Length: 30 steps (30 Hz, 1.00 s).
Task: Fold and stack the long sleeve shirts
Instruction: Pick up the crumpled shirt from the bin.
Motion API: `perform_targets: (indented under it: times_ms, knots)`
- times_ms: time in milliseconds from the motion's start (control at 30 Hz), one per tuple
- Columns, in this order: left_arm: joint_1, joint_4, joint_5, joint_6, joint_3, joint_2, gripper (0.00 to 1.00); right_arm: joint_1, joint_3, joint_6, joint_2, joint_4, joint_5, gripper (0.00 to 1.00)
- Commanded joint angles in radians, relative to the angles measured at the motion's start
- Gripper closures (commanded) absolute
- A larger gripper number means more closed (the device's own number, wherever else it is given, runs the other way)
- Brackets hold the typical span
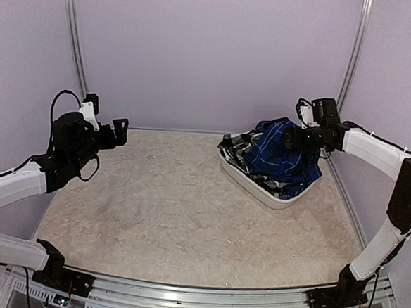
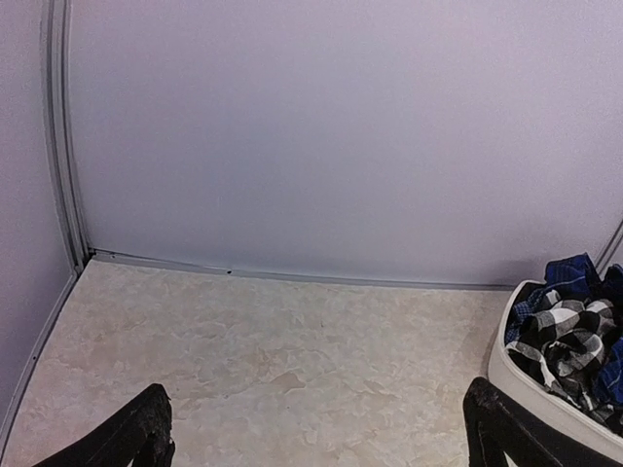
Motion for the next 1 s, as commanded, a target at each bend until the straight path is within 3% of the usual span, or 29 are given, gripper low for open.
perform_targets:
  times_ms: [0,67,133,267,400,533,700,967]
  knots:
    - [-0.016,-0.004,0.016,-0.018,0.031,0.002,0.01,-0.030,0.042,0.077,0.090,-0.039,-0.049,0.01]
    - [-0.019,-0.002,0.017,-0.021,0.031,0.005,0.01,-0.047,0.057,0.095,0.134,-0.031,-0.082,0.03]
    - [-0.022,-0.001,0.019,-0.022,0.031,0.010,0.01,-0.052,0.073,0.095,0.168,-0.023,-0.107,0.14]
    - [-0.027,0.001,0.015,-0.019,0.031,0.020,0.01,-0.052,0.071,0.071,0.179,0.047,-0.198,0.50]
    - [-0.029,-0.001,0.006,-0.013,0.035,0.035,0.01,-0.049,0.091,0.044,0.143,0.079,-0.246,1.00]
    - [-0.030,-0.008,-0.004,-0.008,0.046,0.045,0.01,0.005,0.134,0.014,0.036,0.093,-0.317,1.00]
    - [-0.031,-0.010,-0.027,-0.003,0.058,0.062,0.01,0.192,0.289,-0.064,-0.050,0.051,-0.397,1.00]
    - [-0.023,-0.058,-0.160,-0.081,0.086,0.097,0.01,0.553,0.489,-0.103,0.029,0.050,-0.567,1.00]
